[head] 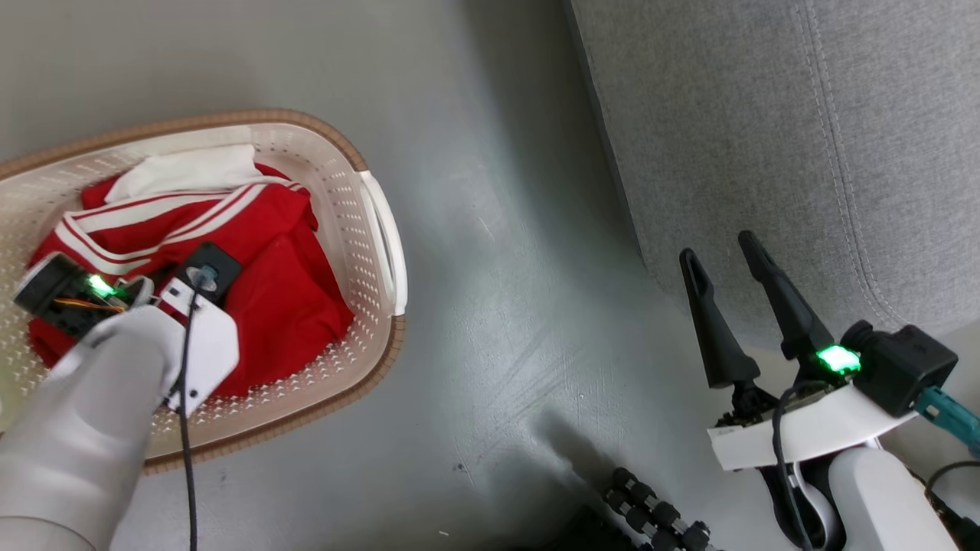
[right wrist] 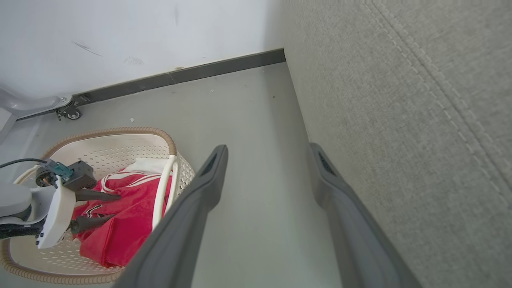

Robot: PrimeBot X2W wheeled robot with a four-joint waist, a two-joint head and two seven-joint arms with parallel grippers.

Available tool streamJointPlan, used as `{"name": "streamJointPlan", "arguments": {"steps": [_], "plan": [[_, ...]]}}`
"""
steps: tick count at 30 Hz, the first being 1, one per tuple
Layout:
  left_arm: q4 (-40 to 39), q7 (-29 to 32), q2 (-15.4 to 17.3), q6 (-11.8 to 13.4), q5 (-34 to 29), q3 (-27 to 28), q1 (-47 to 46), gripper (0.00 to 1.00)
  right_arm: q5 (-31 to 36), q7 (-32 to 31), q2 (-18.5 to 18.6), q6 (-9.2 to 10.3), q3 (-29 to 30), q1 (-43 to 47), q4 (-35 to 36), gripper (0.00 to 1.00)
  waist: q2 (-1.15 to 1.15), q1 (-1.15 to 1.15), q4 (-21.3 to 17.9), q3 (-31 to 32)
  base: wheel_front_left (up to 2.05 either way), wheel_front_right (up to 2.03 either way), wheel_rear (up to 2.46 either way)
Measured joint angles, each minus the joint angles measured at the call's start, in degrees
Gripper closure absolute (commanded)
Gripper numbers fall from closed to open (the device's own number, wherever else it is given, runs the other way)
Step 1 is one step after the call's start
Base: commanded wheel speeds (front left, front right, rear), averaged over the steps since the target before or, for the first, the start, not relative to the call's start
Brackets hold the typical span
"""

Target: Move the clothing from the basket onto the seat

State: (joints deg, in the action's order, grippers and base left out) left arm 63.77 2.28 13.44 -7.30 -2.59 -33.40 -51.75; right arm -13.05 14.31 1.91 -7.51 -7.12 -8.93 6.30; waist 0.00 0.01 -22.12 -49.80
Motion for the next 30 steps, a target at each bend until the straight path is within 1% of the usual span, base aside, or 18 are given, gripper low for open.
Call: {"name": "streamJointPlan", "arguments": {"steps": [4,7,13,14,15,21,30], "plan": [[1.10,0.65,0.97,0.00,0.64,1.81,-2.13,0.00,-0.55,0.01,0.00,0.00,-0.69,-1.04,0.00,0.00,0.00,0.00,-0.42,-1.20,0.00,0.00,0.00],[1.89,1.20,1.58,0.00,0.08,1.29,-3.20,0.00,-0.59,0.05,0.00,0.00,-1.05,-1.06,-0.05,0.00,0.00,0.00,-0.73,-1.95,0.00,0.00,0.00],[3.30,1.89,1.52,0.01,-0.09,1.07,-4.30,0.00,-1.38,0.05,0.00,0.00,-1.01,-2.74,-0.10,0.00,0.00,0.00,-1.24,-3.05,0.00,0.00,0.00],[3.67,2.30,1.43,0.01,-0.09,0.99,-4.43,0.12,-1.41,0.05,0.00,0.00,-0.99,-3.16,-0.12,0.00,0.00,0.00,-1.31,-3.19,0.00,0.00,0.00],[3.96,2.46,1.32,0.01,-0.09,0.93,-4.45,1.00,-1.45,0.07,0.00,0.00,-0.97,-3.37,-0.08,0.00,0.00,0.00,-1.36,-3.30,0.00,0.00,0.00],[4.77,2.67,0.94,0.01,-0.07,0.66,-4.46,1.00,-1.46,0.07,0.00,0.00,-1.01,-3.66,-0.87,0.00,0.00,0.00,-1.51,-3.47,0.00,0.00,0.00],[5.50,1.25,0.86,0.09,-0.07,0.76,-4.57,1.00,-1.74,0.07,0.02,0.00,-1.10,-7.95,-1.03,0.00,0.00,0.00,-1.55,-2.96,0.00,0.00,0.00]]}}
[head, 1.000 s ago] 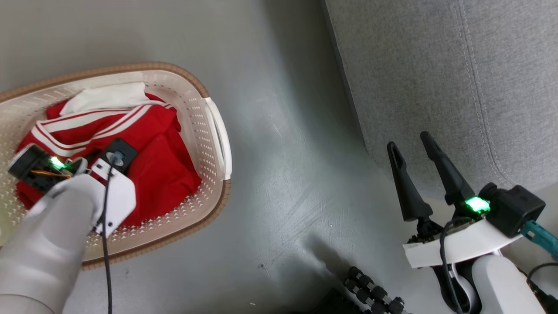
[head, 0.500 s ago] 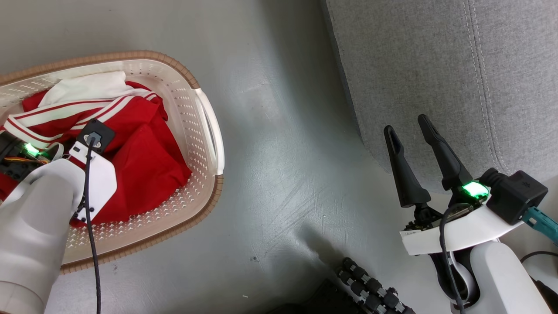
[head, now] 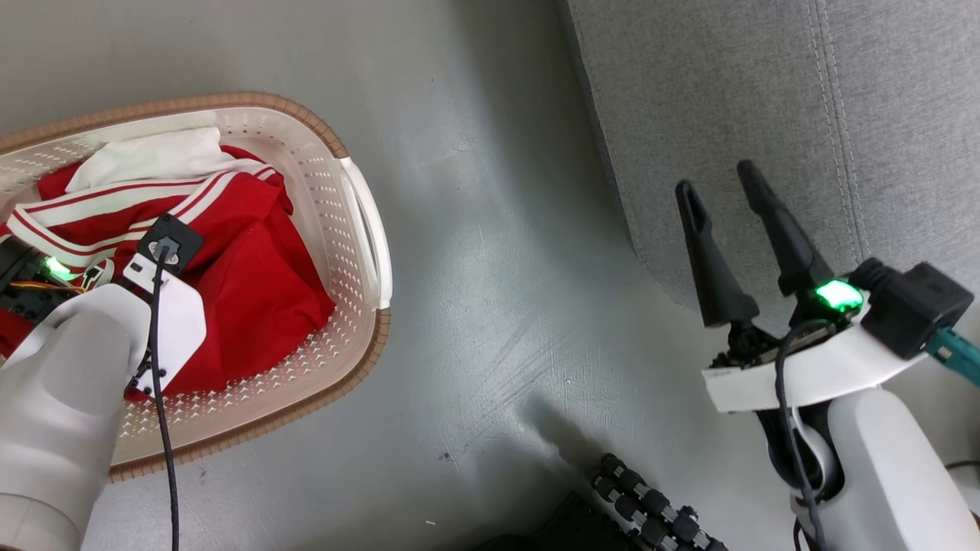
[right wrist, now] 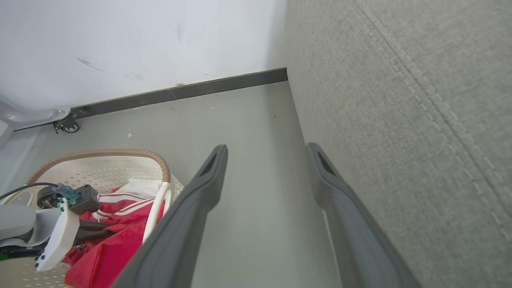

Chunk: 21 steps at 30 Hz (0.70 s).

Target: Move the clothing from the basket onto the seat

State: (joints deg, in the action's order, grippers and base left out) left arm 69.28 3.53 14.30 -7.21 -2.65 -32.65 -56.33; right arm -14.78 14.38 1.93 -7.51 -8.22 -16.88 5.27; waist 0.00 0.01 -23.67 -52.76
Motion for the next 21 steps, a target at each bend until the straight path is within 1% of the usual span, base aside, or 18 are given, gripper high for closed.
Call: {"name": "streamJointPlan", "arguments": {"steps": [3,7,13,21], "plan": [[0.32,-0.35,-0.27,0.44,0.01,0.02,0.01,1.00,-0.07,0.00,0.01,0.00,0.22,-1.21,-0.12,0.00,0.00,0.00,0.04,0.37,0.00,0.00,0.00],[0.81,-0.93,-1.03,0.44,0.19,0.10,0.02,1.00,-0.36,0.00,0.02,0.00,0.70,-2.82,-0.31,0.00,0.00,0.00,0.16,1.07,0.00,0.00,0.00],[1.54,-1.67,-1.32,0.51,0.64,0.43,0.23,1.00,-0.40,0.00,0.07,0.00,2.13,-4.74,-1.14,0.00,0.00,0.00,0.39,2.47,0.00,0.00,0.00],[1.89,-3.69,-2.00,0.59,2.08,1.15,0.58,1.00,-0.33,0.00,0.08,0.00,3.45,-5.05,-2.66,0.00,0.00,0.00,0.74,5.07,0.00,0.00,0.00]]}}
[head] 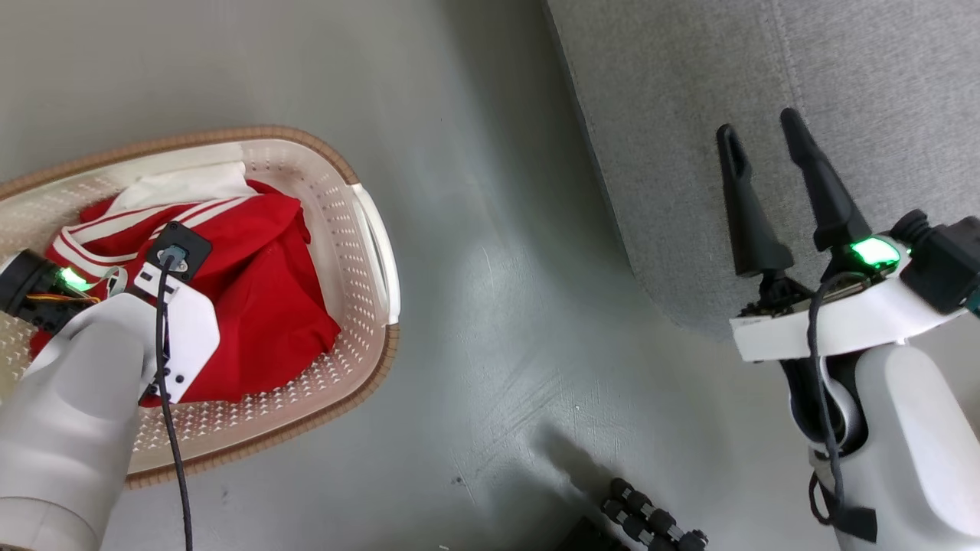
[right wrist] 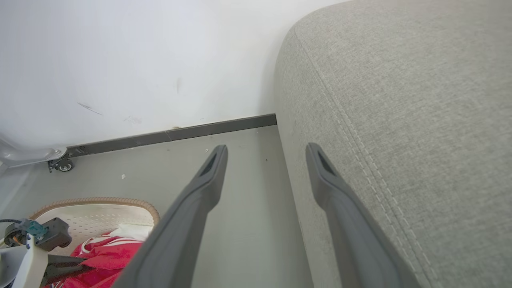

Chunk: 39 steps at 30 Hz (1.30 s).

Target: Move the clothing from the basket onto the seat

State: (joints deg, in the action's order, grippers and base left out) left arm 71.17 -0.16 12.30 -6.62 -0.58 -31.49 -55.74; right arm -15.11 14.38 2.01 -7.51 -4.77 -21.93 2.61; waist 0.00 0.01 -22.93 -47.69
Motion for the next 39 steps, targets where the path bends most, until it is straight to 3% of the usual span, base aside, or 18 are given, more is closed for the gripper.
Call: {"name": "streamJointPlan", "arguments": {"steps": [24,35,39], "plan": [[1.00,-9.48,-5.10,0.41,4.87,2.99,8.67,1.00,1.10,0.00,0.18,0.00,0.32,-1.65,-6.73,0.00,0.00,0.00,2.67,15.22,0.00,0.00,0.00],[0.21,-13.10,-7.19,0.43,7.26,4.70,12.46,1.00,2.77,0.00,0.25,0.00,0.29,2.37,-9.74,0.00,0.00,0.00,4.61,23.92,0.00,0.00,0.00],[-0.22,-13.55,-7.38,1.54,7.76,5.11,13.88,1.00,3.56,0.00,0.27,0.00,0.21,4.16,-10.65,0.00,0.00,0.00,5.31,26.72,0.00,0.00,0.00]]}}
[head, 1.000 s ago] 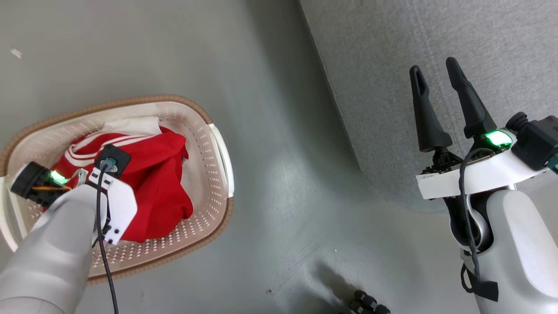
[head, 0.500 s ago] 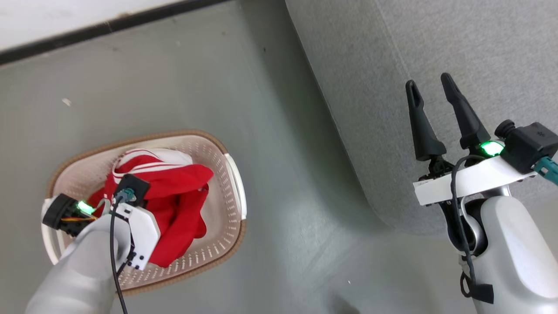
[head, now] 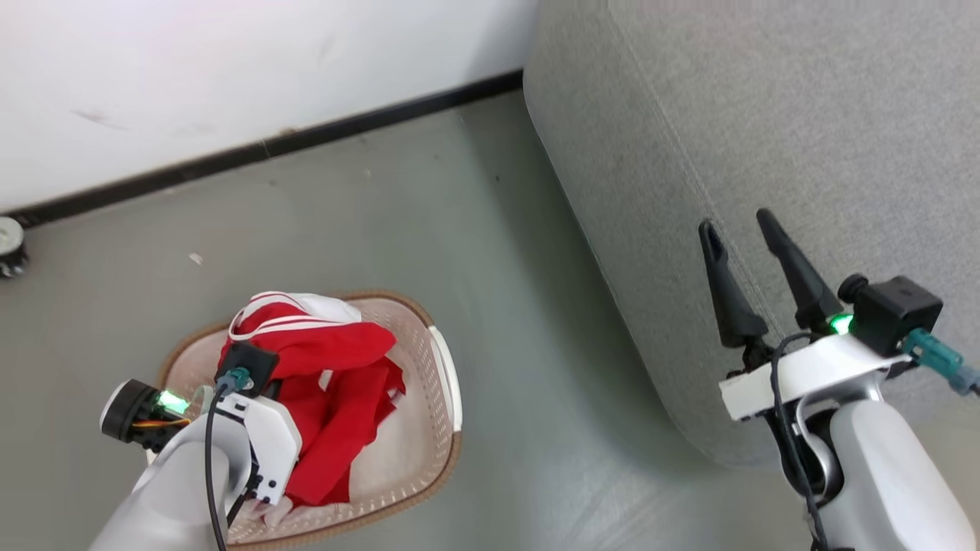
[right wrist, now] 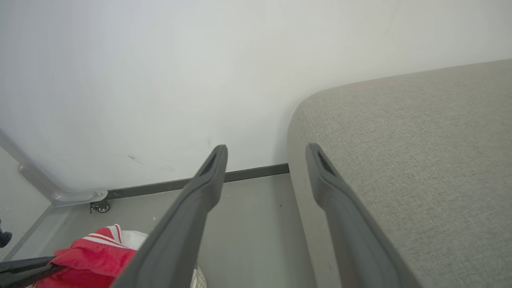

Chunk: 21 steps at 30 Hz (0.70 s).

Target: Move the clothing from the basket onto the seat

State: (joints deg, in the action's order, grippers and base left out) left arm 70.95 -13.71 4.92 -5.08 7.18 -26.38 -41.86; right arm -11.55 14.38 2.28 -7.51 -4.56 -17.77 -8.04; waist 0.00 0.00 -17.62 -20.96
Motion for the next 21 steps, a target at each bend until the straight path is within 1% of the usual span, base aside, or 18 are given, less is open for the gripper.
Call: {"name": "streamJointPlan", "arguments": {"steps": [6,11,17,21], "plan": [[-2.22,-0.52,-1.19,0.47,0.45,0.30,1.63,1.00,0.58,0.00,0.02,0.00,0.03,2.05,-1.14,0.00,0.00,0.00,1.07,4.02,0.00,0.00,0.00],[-4.68,-0.51,-1.20,1.51,1.07,0.89,3.07,1.00,1.01,0.00,0.02,0.00,0.18,3.91,-1.86,0.00,0.00,0.00,1.98,7.14,0.00,0.00,0.00],[-13.16,-0.51,-1.25,2.52,1.40,1.88,4.30,1.00,1.10,0.00,0.04,0.00,0.53,6.32,-2.19,0.00,0.00,0.00,3.08,10.49,0.00,0.00,0.00],[-18.50,-0.52,-1.23,3.72,1.40,2.58,5.99,1.00,1.68,0.00,0.04,0.00,0.60,7.89,-2.27,0.00,0.00,0.00,3.83,12.43,0.00,0.00,0.00]]}}
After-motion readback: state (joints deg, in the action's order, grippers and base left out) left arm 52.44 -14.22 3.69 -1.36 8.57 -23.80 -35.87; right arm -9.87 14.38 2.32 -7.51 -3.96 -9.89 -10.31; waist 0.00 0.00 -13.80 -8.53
